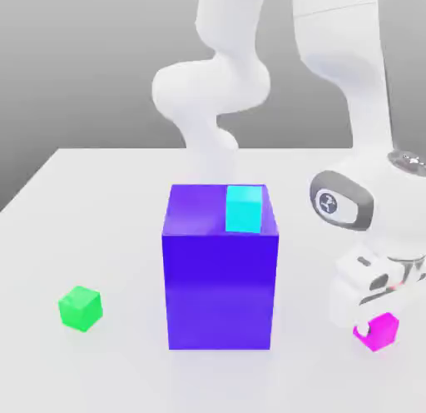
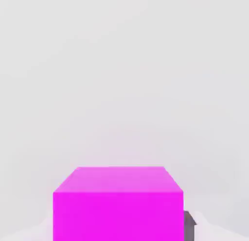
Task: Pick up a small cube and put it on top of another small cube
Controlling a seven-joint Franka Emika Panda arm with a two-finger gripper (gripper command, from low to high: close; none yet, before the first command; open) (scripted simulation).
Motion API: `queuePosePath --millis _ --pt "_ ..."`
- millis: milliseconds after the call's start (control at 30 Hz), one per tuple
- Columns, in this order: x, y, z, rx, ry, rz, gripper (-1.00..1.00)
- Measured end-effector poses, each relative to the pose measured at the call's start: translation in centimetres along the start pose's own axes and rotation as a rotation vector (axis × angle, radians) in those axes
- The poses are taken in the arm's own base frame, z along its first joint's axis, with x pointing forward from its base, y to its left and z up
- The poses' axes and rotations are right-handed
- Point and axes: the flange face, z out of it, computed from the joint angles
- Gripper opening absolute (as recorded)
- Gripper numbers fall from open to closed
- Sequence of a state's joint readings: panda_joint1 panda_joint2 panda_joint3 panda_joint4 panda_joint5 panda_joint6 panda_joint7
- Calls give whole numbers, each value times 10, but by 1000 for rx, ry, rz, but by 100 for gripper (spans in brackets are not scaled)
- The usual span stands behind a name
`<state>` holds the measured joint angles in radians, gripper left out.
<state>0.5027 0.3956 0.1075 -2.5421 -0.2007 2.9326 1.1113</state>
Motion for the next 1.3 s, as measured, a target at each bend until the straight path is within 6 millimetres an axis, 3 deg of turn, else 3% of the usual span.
queuePosePath --millis 67,200,233,267,333,467,567,667,767,833,933,967,1033,1300 --pt "0 -1 -11 -1 1 -1 -100" --pt "0 0 -54 -1 0 0 -100" --pt "-1 -10 -65 17 8 -21 -100" --pt "3 -19 -77 42 22 -46 -100" --pt "39 -1 -94 59 51 -45 -100" --pt "119 85 -119 54 96 23 -100" --pt "173 186 -136 40 124 115 -100" --pt "198 297 -153 24 145 185 -100" --pt "197 383 -164 15 156 216 -100" --pt "184 433 -165 11 148 243 -100" --pt "142 473 -138 2 64 330 -100" --pt "127 482 -127 0 31 362 -100" --pt "116 487 -113 2 8 386 -100" --pt "114 488 -65 4 2 391 -100"
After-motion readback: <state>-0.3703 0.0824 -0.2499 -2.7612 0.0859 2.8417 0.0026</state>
